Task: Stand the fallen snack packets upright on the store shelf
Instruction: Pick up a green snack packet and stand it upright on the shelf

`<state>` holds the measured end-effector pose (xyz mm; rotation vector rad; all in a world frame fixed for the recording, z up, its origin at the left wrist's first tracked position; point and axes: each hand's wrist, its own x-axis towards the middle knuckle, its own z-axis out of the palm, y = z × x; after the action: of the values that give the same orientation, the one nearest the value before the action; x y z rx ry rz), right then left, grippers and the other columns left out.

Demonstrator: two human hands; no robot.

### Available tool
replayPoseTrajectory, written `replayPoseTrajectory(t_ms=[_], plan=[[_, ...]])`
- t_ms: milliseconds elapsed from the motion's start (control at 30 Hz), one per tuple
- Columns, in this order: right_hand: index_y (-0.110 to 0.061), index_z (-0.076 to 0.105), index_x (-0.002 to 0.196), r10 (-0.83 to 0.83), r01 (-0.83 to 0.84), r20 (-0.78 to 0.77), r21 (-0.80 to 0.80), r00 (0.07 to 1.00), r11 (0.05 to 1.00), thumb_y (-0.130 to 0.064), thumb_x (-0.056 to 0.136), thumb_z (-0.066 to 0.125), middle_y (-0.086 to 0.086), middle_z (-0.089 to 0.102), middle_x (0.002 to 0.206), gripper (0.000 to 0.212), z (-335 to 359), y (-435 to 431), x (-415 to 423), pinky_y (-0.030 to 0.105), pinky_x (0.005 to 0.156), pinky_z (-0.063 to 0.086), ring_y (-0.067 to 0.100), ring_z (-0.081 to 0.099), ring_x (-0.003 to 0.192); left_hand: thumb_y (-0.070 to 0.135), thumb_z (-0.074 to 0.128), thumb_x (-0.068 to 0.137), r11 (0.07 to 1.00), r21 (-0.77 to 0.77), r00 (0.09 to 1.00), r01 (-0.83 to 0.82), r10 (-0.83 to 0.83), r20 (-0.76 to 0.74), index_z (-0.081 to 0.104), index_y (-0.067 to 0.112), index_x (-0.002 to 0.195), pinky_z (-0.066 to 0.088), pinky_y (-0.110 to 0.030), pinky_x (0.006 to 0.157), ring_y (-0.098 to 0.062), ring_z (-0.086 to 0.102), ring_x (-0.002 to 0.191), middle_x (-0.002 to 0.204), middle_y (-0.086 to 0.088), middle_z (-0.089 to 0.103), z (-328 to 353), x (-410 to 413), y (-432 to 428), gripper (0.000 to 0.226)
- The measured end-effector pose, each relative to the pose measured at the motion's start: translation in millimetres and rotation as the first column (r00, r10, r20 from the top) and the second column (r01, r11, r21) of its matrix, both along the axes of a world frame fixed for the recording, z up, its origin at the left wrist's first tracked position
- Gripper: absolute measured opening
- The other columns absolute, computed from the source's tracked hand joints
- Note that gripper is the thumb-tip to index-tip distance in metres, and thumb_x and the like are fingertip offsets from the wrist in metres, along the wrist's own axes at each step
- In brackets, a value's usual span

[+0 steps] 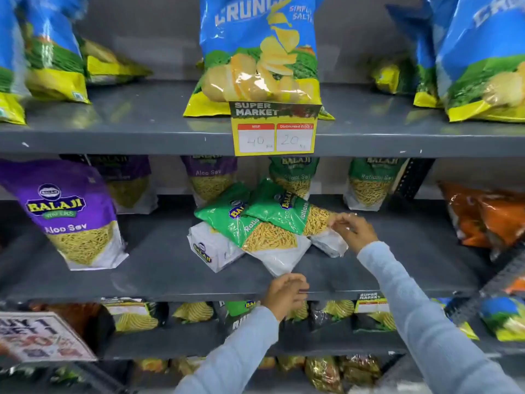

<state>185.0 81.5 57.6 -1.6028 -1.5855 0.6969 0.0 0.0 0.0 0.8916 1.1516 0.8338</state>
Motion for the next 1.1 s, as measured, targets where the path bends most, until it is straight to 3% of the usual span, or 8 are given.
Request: replayPoseTrajectory(t_ms=[133, 300, 500, 700, 800, 900, 1000, 1100], plan=[[0.001, 0.062, 0.111, -0.030, 0.037, 0.092, -0.075, 0.995, 0.996, -0.023, 0.088, 0.058, 0.018, 0.065, 0.118, 0.034, 6.0, 49.0, 0.6, 0.038, 0.099, 0.044, 0.032, 0.059, 0.110, 0.034, 0.048, 0.094, 0.993, -0.118, 0.997, -0.005, 0.014, 0.074, 0.046, 0.009, 0.120, 0.049, -0.038, 0.092, -0.035, 0.057, 0.112, 0.122, -0.019, 0.057, 0.0, 34.3, 21.6, 0.035], [-0.010, 0.046, 0.134, 0.083, 0.035, 0.397, -0.281, 0.914, 0.959, -0.051, 0.091, 0.036, 0.019, 0.047, 0.141, 0.060, -9.2, 108.7, 10.6, 0.041, 0.108, 0.035, 0.035, 0.046, 0.126, 0.038, 0.051, 0.092, 0.975, -0.189, 0.982, -0.116, 0.142, 0.128, 0.047, 0.020, 0.111, 0.043, -0.036, 0.095, -0.025, 0.049, 0.103, 0.111, -0.005, 0.049, 3.7, 75.2, 58.3, 0.027], [-0.010, 0.032, 0.142, 0.121, 0.058, 0.416, -0.392, 0.901, 0.918, -0.049, 0.091, 0.039, 0.014, 0.035, 0.151, 0.065, -29.0, 134.4, 26.0, 0.038, 0.114, 0.030, 0.033, 0.038, 0.134, 0.037, 0.049, 0.093, 0.942, -0.274, 0.956, -0.195, 0.244, 0.160, 0.042, 0.015, 0.132, 0.040, -0.036, 0.099, -0.027, 0.045, 0.118, 0.130, -0.007, 0.047, 7.1, 100.9, 82.9, 0.045], [-0.003, 0.056, 0.122, -0.060, 0.033, -0.041, -0.481, 0.997, 0.876, -0.034, 0.083, 0.063, 0.017, 0.053, 0.133, 0.050, -28.9, 117.8, 37.9, 0.038, 0.099, 0.043, 0.036, 0.054, 0.115, 0.039, 0.059, 0.087, 0.956, -0.220, 0.972, -0.196, 0.219, 0.086, 0.049, 0.013, 0.124, 0.045, -0.035, 0.087, -0.028, 0.051, 0.120, 0.132, -0.009, 0.054, 5.6, 99.8, 81.5, 0.046], [-0.002, 0.064, 0.098, -0.176, -0.096, -0.407, -0.565, 0.896, 0.820, -0.020, 0.091, 0.052, 0.017, 0.060, 0.112, 0.023, -29.8, 83.2, 40.6, 0.038, 0.088, 0.049, 0.032, 0.060, 0.093, 0.027, 0.065, 0.085, 0.966, -0.208, 0.979, -0.155, 0.178, 0.099, 0.051, 0.015, 0.094, 0.050, -0.040, 0.085, -0.028, 0.058, 0.110, 0.120, -0.014, 0.059, 3.8, 94.9, 66.1, 0.021], [0.004, 0.060, 0.115, -0.289, -0.023, -0.494, -0.533, 0.820, 0.846, -0.019, 0.093, 0.048, 0.024, 0.059, 0.121, 0.034, -30.1, 48.4, 44.9, 0.039, 0.106, 0.042, 0.037, 0.054, 0.115, 0.023, 0.070, 0.081, 0.980, -0.112, 0.981, -0.165, 0.175, 0.084, 0.050, 0.014, 0.091, 0.057, -0.030, 0.063, -0.013, 0.060, 0.081, 0.093, -0.002, 0.059, 8.9, 81.1, 43.9, 0.024], [-0.007, 0.061, 0.080, -0.294, -0.035, -0.586, -0.484, 0.755, 0.874, -0.013, 0.095, 0.041, 0.013, 0.069, 0.074, 0.026, -22.2, 5.0, 41.1, 0.034, 0.068, 0.051, 0.028, 0.062, 0.073, 0.022, 0.072, 0.079, 0.991, 0.010, 0.989, -0.130, 0.129, 0.073, 0.059, 0.016, 0.088, 0.061, -0.034, 0.070, -0.010, 0.064, 0.075, 0.076, 0.005, 0.057, 18.9, 56.4, 25.9, 0.017], [-0.009, 0.057, 0.080, -0.242, -0.056, -0.633, -0.412, 0.736, 0.909, -0.010, 0.096, 0.038, 0.001, 0.069, 0.063, 0.025, -15.2, -32.2, 30.2, 0.034, 0.072, 0.044, 0.025, 0.058, 0.072, 0.029, 0.073, 0.075, 0.994, 0.094, 0.996, -0.064, 0.058, 0.065, 0.065, 0.018, 0.086, 0.057, -0.033, 0.072, -0.004, 0.068, 0.070, 0.069, 0.008, 0.060, 34.0, 26.6, 13.3, 0.018]])
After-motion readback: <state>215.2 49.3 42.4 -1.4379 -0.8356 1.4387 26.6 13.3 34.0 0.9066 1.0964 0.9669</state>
